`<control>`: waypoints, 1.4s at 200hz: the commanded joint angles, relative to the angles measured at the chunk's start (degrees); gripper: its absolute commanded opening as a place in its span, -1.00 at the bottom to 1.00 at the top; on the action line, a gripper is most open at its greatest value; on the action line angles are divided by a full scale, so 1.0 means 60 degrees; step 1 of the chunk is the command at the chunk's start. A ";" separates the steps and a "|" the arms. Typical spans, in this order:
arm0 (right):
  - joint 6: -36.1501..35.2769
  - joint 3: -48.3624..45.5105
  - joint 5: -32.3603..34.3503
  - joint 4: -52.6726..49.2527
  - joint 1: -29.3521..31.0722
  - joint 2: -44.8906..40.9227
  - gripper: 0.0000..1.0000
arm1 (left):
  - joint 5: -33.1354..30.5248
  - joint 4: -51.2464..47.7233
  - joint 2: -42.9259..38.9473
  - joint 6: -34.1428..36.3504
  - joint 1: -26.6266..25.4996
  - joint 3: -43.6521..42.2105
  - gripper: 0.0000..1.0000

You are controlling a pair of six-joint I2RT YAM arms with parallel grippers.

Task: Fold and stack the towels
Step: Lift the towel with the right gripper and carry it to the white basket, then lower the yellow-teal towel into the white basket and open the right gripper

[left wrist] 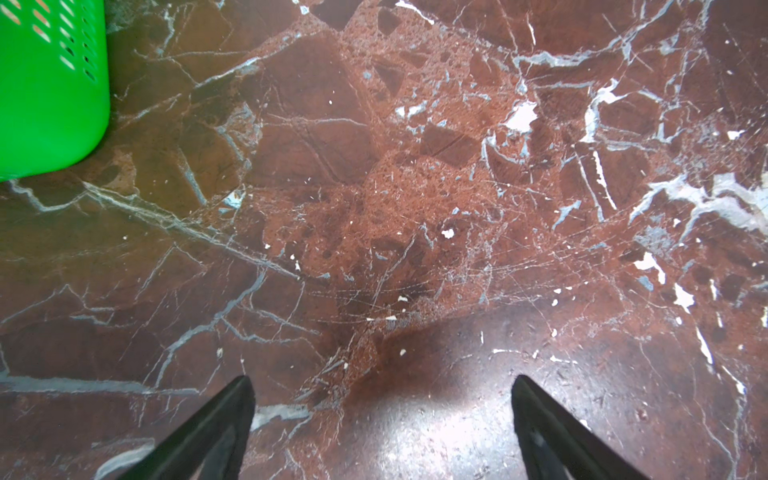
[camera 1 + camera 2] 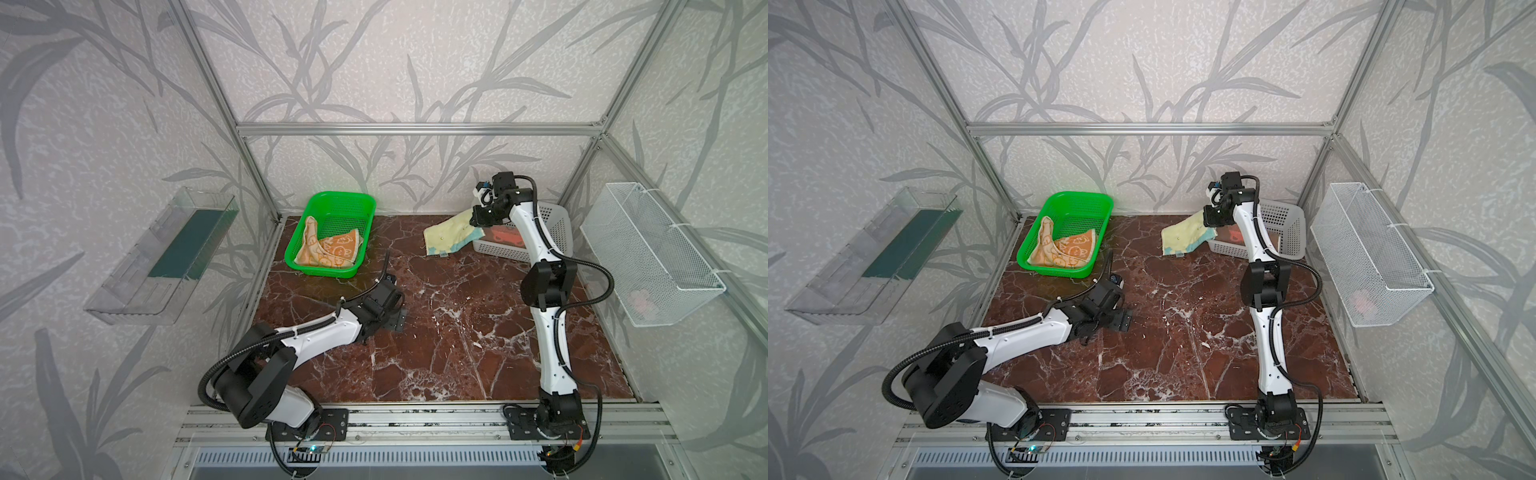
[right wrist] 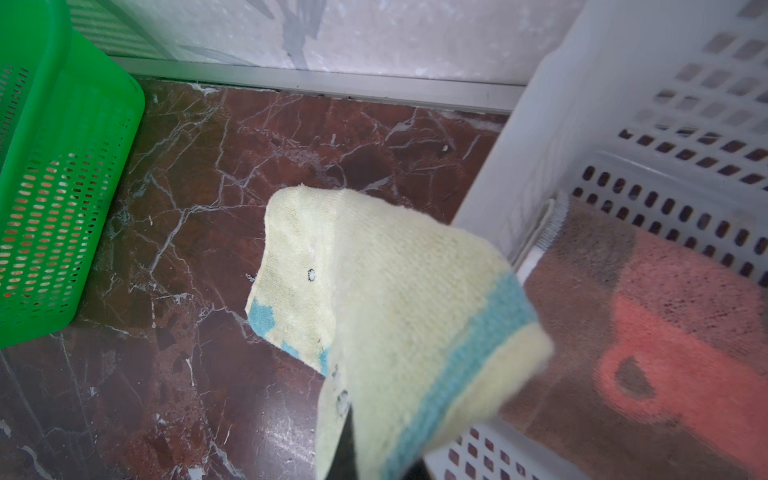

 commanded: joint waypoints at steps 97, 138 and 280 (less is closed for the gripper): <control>-0.0475 -0.0174 0.1055 -0.0057 -0.1411 -0.0524 -1.00 | 0.0420 -0.0326 0.0193 -0.0067 -0.0021 0.0348 0.90; -0.0470 -0.0522 0.1357 -0.0032 -0.1796 -0.0523 -1.00 | 0.0471 -0.0324 0.0192 -0.0106 -0.0019 0.0304 0.90; -0.0638 -0.0970 0.0304 0.0353 -0.1002 -0.0478 -1.00 | 0.0585 -0.0247 0.0316 -0.0122 -0.0029 0.0195 0.88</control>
